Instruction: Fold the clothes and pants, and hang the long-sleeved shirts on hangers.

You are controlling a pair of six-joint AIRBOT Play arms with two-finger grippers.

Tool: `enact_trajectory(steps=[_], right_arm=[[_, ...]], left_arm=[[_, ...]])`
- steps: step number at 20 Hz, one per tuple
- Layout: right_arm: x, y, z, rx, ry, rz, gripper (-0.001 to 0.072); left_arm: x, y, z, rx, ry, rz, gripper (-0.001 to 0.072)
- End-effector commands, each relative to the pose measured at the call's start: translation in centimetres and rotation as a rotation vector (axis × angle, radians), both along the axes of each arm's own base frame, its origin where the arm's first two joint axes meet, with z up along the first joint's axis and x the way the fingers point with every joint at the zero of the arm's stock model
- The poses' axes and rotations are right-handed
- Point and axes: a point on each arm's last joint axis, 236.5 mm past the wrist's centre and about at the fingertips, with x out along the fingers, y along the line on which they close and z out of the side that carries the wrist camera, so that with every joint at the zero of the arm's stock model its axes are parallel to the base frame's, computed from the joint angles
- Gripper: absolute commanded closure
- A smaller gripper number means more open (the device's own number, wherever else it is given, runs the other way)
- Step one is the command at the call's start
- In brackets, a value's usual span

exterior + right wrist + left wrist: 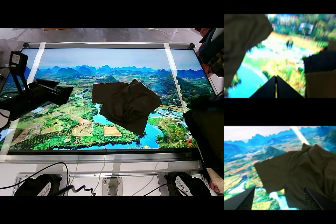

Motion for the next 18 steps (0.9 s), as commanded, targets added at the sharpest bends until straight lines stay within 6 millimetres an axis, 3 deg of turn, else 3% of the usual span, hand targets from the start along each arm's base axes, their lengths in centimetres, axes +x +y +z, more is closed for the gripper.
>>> enact_trajectory(steps=[1,3,4,5,6,9,12,15,18], right_arm=[[-5.0,5.3,-11.6,0.241,0.295,0.054,0.0701],[-7.0,11.2,-15.6,0.537,0.365,0.026,0.0698],[-7.0,12.8,-16.7,0.641,0.364,-0.032,0.0607],[-7.0,13.7,-17.7,0.711,0.356,-0.091,0.0318],[-7.0,14.0,-18.7,0.751,0.352,-0.144,0.0086],[-7.1,13.9,-20.9,0.773,0.388,-0.225,0.0109],[-6.2,14.5,-22.4,0.849,0.429,-0.307,0.0163],[-4.9,14.8,-23.6,0.904,0.436,-0.360,0.0163],[-3.2,15.6,-23.6,0.908,0.422,-0.345,0.0167]], left_arm=[[-0.3,-0.8,0.6,-0.070,0.013,-0.012,0.0014],[-0.3,-0.8,0.6,-0.070,0.013,-0.012,0.0014],[-0.3,-0.8,0.6,-0.070,0.014,-0.012,0.0014],[-0.3,-0.9,0.5,-0.069,0.015,-0.013,0.0014],[-0.4,-1.0,0.6,-0.075,0.016,-0.015,0.0014],[-0.3,-1.2,0.8,-0.092,0.016,-0.018,0.0016],[0.5,-1.3,-0.8,-0.095,0.062,-0.010,0.0016],[2.2,-1.5,-4.4,-0.159,0.203,0.039,0.0016],[4.1,-1.8,-9.6,-0.160,0.343,0.066,0.0016]])
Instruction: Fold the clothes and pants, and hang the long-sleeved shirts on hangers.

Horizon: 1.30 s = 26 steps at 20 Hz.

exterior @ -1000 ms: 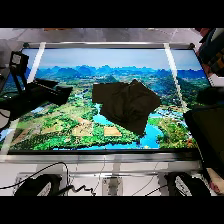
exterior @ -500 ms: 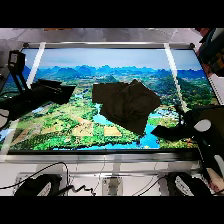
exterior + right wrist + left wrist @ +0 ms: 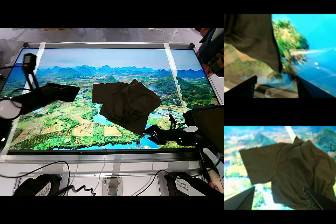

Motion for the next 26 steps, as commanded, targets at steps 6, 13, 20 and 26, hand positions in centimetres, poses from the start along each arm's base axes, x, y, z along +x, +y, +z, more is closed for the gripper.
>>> enact_trajectory(steps=[6,13,20,26], right_arm=[[3.6,2.2,-0.7,-0.053,-0.072,0.013,0.0470],[2.3,2.4,-0.4,-0.076,-0.081,0.103,0.0699],[-8.7,-7.0,2.6,-0.439,0.052,0.492,0.0700],[-15.4,-10.1,8.3,-0.638,-0.091,0.729,0.0700]], left_arm=[[3.1,-0.4,-13.7,0.002,0.347,0.047,0.0016],[6.0,-0.5,-17.2,-0.095,0.383,0.153,0.0016],[5.7,-1.3,-18.4,-0.083,0.405,0.135,0.0016],[3.9,-5.5,-20.0,-0.019,0.410,0.008,0.0016]])
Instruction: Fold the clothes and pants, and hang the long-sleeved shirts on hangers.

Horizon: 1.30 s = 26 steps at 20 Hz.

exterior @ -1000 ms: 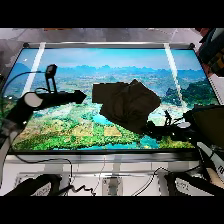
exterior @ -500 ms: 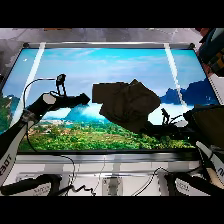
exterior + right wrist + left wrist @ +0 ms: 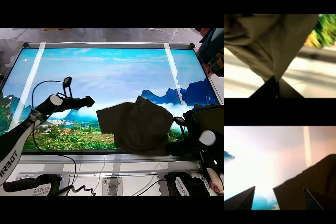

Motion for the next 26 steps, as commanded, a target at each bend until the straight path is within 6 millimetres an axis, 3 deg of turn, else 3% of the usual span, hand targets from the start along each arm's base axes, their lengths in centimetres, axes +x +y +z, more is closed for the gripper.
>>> enact_trajectory(steps=[1,4,9,13,17,20,24,25,26], right_arm=[[-4.7,-2.4,2.2,-0.138,-0.034,0.144,0.0700],[-4.5,-2.8,3.1,-0.177,-0.124,0.136,0.0699],[-3.8,-2.9,3.2,-0.184,-0.157,0.129,0.0699],[-3.7,-2.9,3.2,-0.183,-0.156,0.118,0.0699],[-3.7,-2.8,3.2,-0.180,-0.155,0.112,0.0699],[-3.7,-2.8,3.2,-0.180,-0.156,0.111,0.0698],[-3.7,-2.8,3.2,-0.180,-0.156,0.111,0.0699],[-3.7,-2.8,3.2,-0.179,-0.156,0.111,0.0699],[-3.7,-2.8,3.2,-0.179,-0.155,0.111,0.0699]], left_arm=[[-1.4,-3.2,-1.5,0.021,0.016,-0.100,0.0016],[-3.3,-7.7,-2.4,0.032,0.058,-0.287,0.0016],[-4.0,-16.0,-2.8,0.007,0.113,-0.533,0.0016],[-5.3,-21.1,-4.4,0.007,0.139,-0.716,0.0016],[-5.0,-23.4,-5.5,0.005,0.124,-0.748,0.0023],[-5.7,-23.8,-6.6,0.004,0.147,-0.758,0.0113],[-6.0,-25.2,-7.5,0.012,0.124,-0.756,0.0113],[-5.9,-25.7,-7.7,0.014,0.109,-0.749,0.0138],[-5.8,-26.0,-7.9,0.017,0.097,-0.742,0.0236]])
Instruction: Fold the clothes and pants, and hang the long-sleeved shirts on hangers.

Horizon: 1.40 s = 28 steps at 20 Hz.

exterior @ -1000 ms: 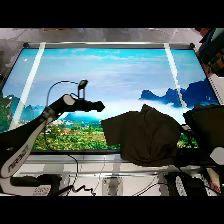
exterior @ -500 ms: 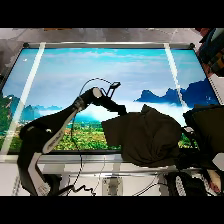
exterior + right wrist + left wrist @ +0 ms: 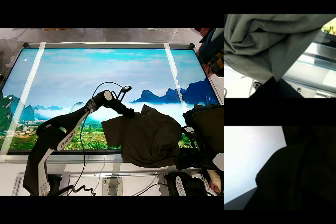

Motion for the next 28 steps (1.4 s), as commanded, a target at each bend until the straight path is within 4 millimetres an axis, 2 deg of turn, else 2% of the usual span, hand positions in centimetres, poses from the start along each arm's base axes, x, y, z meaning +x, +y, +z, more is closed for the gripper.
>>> enact_trajectory(steps=[1,3,4,6,8,10,12,15,17,19,21,24,28], right_arm=[[0.0,0.0,0.0,0.002,0.000,-0.003,0.0699],[0.0,0.1,0.0,0.004,0.000,-0.009,0.0699],[0.0,0.1,0.0,0.005,-0.001,-0.009,0.0699],[0.1,0.1,0.0,0.005,-0.003,-0.017,0.0699],[1.4,-0.2,0.3,0.009,-0.050,-0.096,0.0699],[3.5,-0.7,0.8,0.015,-0.135,-0.183,0.0699],[6.3,-1.5,1.9,0.019,-0.258,-0.272,0.0699],[10.6,-2.5,4.9,0.046,-0.472,-0.378,0.0699],[13.5,-3.2,9.5,0.061,-0.665,-0.404,0.0699],[15.7,-3.4,16.0,0.092,-0.880,-0.406,0.0700],[16.5,-3.2,23.4,0.138,-1.087,-0.402,0.0700],[14.9,-3.1,33.3,0.142,-1.327,-0.375,0.0700],[10.5,-2.1,42.7,0.158,-1.529,-0.339,0.0699]], left_arm=[[0.1,-1.1,-0.8,0.003,-0.033,0.008,0.0330],[0.3,-1.1,-0.7,0.001,-0.042,0.010,0.0603],[0.6,-0.9,-0.7,0.000,-0.042,0.016,0.0689],[1.6,-0.3,0.1,-0.008,-0.054,0.035,0.0689],[3.6,0.8,2.7,-0.035,-0.092,0.068,0.0690],[6.5,2.7,7.4,-0.079,-0.165,0.122,0.0690],[9.5,6.0,13.5,-0.128,-0.258,0.195,0.0690],[12.3,13.2,24.3,-0.197,-0.421,0.319,0.0690],[12.0,18.4,30.9,-0.222,-0.519,0.380,0.0690],[10.0,22.5,36.4,-0.231,-0.600,0.414,0.0690],[7.1,25.4,40.9,-0.232,-0.675,0.428,0.0689],[2.2,28.6,47.1,-0.238,-0.813,0.460,0.0690],[-4.7,31.1,54.3,-0.252,-1.018,0.509,0.0689]])
